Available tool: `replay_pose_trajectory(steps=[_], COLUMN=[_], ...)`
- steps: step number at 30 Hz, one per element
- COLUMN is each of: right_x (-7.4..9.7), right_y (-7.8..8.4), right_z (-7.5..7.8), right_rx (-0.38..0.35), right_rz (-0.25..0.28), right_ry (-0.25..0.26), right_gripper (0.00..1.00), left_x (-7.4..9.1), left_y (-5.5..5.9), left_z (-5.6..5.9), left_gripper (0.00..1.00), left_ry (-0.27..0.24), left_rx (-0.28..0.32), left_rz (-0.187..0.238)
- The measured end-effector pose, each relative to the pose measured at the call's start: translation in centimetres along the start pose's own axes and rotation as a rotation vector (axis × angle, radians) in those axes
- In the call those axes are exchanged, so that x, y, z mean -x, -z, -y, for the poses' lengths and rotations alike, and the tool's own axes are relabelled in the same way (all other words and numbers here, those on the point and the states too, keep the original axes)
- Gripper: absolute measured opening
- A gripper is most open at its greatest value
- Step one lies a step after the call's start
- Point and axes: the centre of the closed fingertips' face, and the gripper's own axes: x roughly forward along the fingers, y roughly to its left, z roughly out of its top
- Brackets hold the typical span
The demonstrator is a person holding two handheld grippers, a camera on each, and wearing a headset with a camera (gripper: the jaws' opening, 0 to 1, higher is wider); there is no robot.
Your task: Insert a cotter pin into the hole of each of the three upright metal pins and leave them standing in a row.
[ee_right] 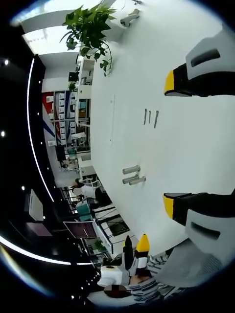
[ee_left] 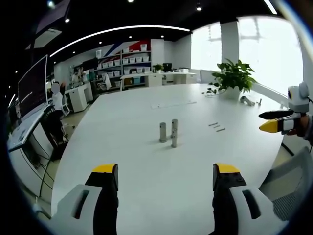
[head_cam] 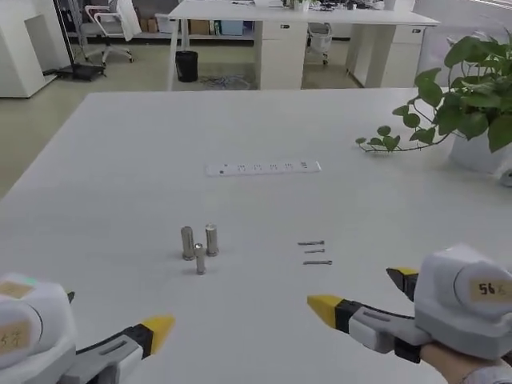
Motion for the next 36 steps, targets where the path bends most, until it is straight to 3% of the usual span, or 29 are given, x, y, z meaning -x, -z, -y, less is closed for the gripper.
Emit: replay_pose_trajectory(steps=[6, 8, 12, 17, 26, 32, 34, 36], right_x=[-0.4, -0.8, -1.5, -2.6, -4.5, -5.5, -5.8, -6.1], right_y=[0.2, 0.4, 0.4, 0.5, 1.2, 1.6, 1.7, 1.8], right_z=[0.3, 0.4, 0.8, 1.2, 1.8, 2.2, 2.3, 2.2], right_rx=[0.016, 0.021, 0.036, 0.001, 0.002, -0.010, -0.014, -0.020], right_rz=[0.005, -0.015, -0.027, -0.036, -0.065, -0.075, -0.078, -0.081], right_ry=[0.004, -0.008, -0.010, -0.024, -0.042, -0.049, -0.053, -0.057], right_gripper=[0.80, 0.79, 0.79, 0.74, 0.70, 0.69, 0.68, 0.68], left_x=[-1.3, -1.9, -3.7, -6.5, -10.8, -13.4, -14.3, -15.2], left_y=[0.0, -0.1, -0.2, -0.4, -0.9, -1.0, -0.8, -1.1], left_z=[0.6, 0.9, 1.3, 1.3, 1.6, 2.2, 2.5, 2.8], left_gripper=[0.74, 0.73, 0.69, 0.59, 0.49, 0.42, 0.40, 0.38], left_ry=[0.024, 0.030, 0.059, 0.088, 0.140, 0.179, 0.196, 0.200], left_rx=[-0.012, -0.020, -0.030, -0.021, -0.067, -0.135, -0.153, -0.165], left_rz=[-0.001, -0.001, 0.001, 0.023, 0.044, 0.013, -0.022, -0.008])
